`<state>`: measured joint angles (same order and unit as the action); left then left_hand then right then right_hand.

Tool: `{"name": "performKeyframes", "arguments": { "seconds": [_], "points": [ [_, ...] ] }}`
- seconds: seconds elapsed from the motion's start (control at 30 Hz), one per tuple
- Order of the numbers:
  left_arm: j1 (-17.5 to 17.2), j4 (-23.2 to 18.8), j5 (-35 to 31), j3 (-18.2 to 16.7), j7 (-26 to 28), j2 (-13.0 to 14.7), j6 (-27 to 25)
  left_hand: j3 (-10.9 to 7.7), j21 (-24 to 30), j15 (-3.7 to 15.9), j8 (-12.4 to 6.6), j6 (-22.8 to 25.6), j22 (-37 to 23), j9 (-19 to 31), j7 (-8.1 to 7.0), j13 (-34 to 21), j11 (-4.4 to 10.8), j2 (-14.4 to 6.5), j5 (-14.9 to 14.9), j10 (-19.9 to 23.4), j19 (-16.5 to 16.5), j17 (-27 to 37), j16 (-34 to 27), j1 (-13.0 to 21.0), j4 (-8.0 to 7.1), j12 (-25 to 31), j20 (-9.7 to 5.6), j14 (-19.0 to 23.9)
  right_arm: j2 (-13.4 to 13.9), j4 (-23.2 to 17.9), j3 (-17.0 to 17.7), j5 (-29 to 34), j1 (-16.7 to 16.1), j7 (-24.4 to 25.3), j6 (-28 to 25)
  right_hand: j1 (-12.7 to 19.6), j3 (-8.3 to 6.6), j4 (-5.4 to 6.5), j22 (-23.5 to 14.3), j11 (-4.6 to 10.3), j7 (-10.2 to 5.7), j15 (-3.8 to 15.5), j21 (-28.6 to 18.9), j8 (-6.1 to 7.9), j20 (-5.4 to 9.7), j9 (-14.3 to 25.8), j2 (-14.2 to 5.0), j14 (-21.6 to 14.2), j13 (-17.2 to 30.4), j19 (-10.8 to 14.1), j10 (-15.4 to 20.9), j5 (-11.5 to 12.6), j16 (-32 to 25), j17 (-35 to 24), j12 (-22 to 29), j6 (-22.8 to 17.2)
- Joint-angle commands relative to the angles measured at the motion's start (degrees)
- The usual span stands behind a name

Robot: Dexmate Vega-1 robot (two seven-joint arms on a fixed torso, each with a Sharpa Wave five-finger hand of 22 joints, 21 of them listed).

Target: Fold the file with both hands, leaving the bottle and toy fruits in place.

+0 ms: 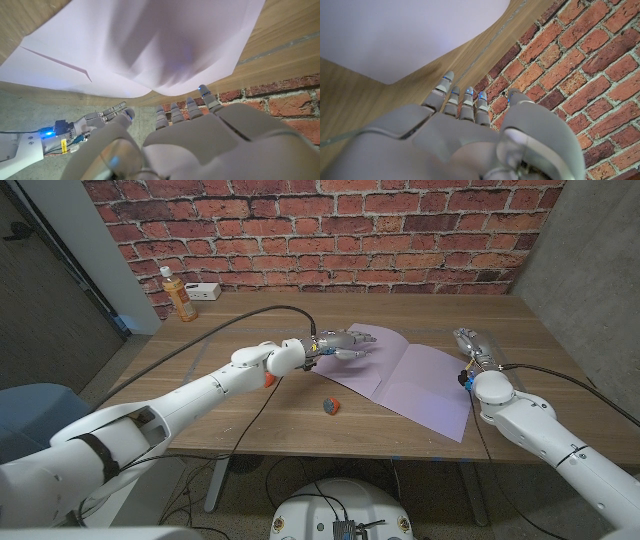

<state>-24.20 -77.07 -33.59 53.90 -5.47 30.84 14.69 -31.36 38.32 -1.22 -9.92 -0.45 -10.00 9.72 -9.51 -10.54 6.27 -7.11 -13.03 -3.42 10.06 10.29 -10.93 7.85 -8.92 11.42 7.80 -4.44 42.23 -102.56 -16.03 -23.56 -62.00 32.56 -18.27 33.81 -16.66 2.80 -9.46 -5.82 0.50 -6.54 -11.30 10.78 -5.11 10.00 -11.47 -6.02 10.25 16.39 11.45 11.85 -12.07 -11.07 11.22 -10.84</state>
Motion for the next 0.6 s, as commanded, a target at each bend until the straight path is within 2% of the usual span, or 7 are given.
{"name": "performKeyframes", "arguments": {
  "seconds": [0.03, 0.1, 0.13, 0.27, 0.4, 0.53, 0.6],
  "points": [
    [0.97, 1.37, -1.62, 2.1, -1.67, -1.26, -0.71, -0.16, -0.43, -0.13, -0.07, -0.2, -0.33, 0.34, 0.19, -0.13, 0.24, -2.0, -0.08, -0.21, 1.55, 0.27, 0.13, -0.67, -0.69, -0.01, 0.26, -0.84, 1.46, -2.98, -1.11, 2.2, 0.53, 3.93, -10.37, 0.78, -0.74, -0.03, -0.2, 0.42, -0.22, 0.12, 0.07, -0.02, 0.15, 0.28, 0.22, -0.17, 0.33, 0.41, -0.1, -0.28, -0.12, -0.19, -0.04, -0.5],
    [1.07, 1.12, -2.24, 2.42, -1.85, -1.25, -1.17, -0.15, -0.75, -0.07, -1.19, 2.62, -0.35, 0.4, 2.05, -0.15, 0.2, -2.03, -0.18, -0.41, 1.55, 0.27, 0.08, -1.24, -0.88, 0.01, 0.25, -0.97, 1.46, -3.02, -1.14, 2.15, 0.7, 3.97, -11.39, 0.8, -0.83, -0.05, -0.2, 0.42, -0.17, 0.2, 0.04, 0.0, 0.23, 0.28, 0.23, -0.24, 0.33, 0.51, -0.03, -0.34, -0.14, -0.19, -0.03, -0.59],
    [1.09, 1.14, -2.29, 2.51, -1.93, -1.28, -1.24, -0.17, -0.82, 0.0, -1.26, 2.91, -0.35, 0.4, 2.3, -0.15, 0.16, -2.04, -0.2, -0.42, 1.58, 0.27, 0.1, -1.31, -0.88, 0.01, 0.28, -1.06, 1.66, -3.07, -1.47, 2.51, 0.89, 4.01, -11.97, 0.81, -0.9, -0.05, -0.2, 0.42, -0.24, 0.26, 0.05, 0.02, 0.26, 0.28, 0.2, -0.25, 0.33, 0.51, -0.02, -0.36, -0.15, -0.2, -0.03, -0.66],
    [1.32, 1.18, -2.91, 3.08, -2.3, -1.32, -1.39, -0.21, -0.9, -0.12, -1.49, 3.88, -0.36, 0.41, 2.45, -0.15, 0.29, -2.09, -0.27, 0.13, 1.41, 0.26, 0.08, -1.52, -0.92, 0.25, 0.28, -1.13, 1.75, -3.61, -2.43, 3.25, 1.69, 4.68, -15.64, 0.92, -1.17, -0.16, -0.2, 0.5, -0.24, 0.38, -0.03, 0.15, 0.28, 0.29, 0.28, -0.66, 0.33, 0.83, 0.53, -0.51, -0.27, -0.18, 0.16, -1.08],
    [1.52, 1.63, -2.93, 3.51, -2.49, -1.57, -0.92, -0.43, -1.32, 0.13, -2.21, 8.0, -0.36, 0.38, 2.44, -0.12, 1.48, -2.04, -0.49, 4.54, 0.84, 0.18, -0.21, -2.21, -0.87, 1.66, 0.28, -0.53, 1.84, -3.88, -2.8, 3.11, 1.97, 4.2, -17.41, 0.93, -1.56, -0.2, -0.2, 0.59, -0.26, 0.47, -0.32, 0.25, 0.21, 0.29, 0.41, -1.82, 0.33, 1.84, 1.3, -0.75, -0.64, -0.17, 0.36, -1.58],
    [1.72, 1.26, -4.11, 4.05, -2.8, -1.61, -1.69, -0.7, -1.54, 0.29, -2.49, 10.98, -0.36, 0.35, 2.87, -0.06, 1.14, -1.98, -0.67, 8.07, 0.04, 0.09, -0.52, -2.62, -0.79, 2.47, 0.29, 0.64, 1.81, -4.19, -3.24, 3.31, 2.21, 4.31, -19.06, 0.92, -1.92, -0.21, -0.2, 0.4, -0.15, 0.44, -0.54, 0.34, -0.15, 0.3, 0.53, -2.46, 0.33, 2.71, 1.88, -0.9, -0.75, -0.12, 0.48, -2.05],
    [1.79, 1.25, -4.16, 4.18, -3.35, -1.68, -2.09, -0.73, -1.6, 0.36, -2.52, 11.4, -0.36, 0.35, 2.93, -0.05, 0.77, -1.95, -0.69, 8.46, -0.02, 0.08, -0.55, -2.68, -0.78, 2.53, 0.25, 0.79, 1.77, -4.38, -3.24, 3.46, 2.08, 4.56, -19.31, 0.94, -2.06, -0.23, -0.2, 0.42, -0.13, 0.39, -0.56, 0.36, -0.19, 0.3, 0.55, -2.64, 0.33, 2.89, 1.97, -0.94, -0.76, -0.1, 0.48, -2.19]
  ]
}}
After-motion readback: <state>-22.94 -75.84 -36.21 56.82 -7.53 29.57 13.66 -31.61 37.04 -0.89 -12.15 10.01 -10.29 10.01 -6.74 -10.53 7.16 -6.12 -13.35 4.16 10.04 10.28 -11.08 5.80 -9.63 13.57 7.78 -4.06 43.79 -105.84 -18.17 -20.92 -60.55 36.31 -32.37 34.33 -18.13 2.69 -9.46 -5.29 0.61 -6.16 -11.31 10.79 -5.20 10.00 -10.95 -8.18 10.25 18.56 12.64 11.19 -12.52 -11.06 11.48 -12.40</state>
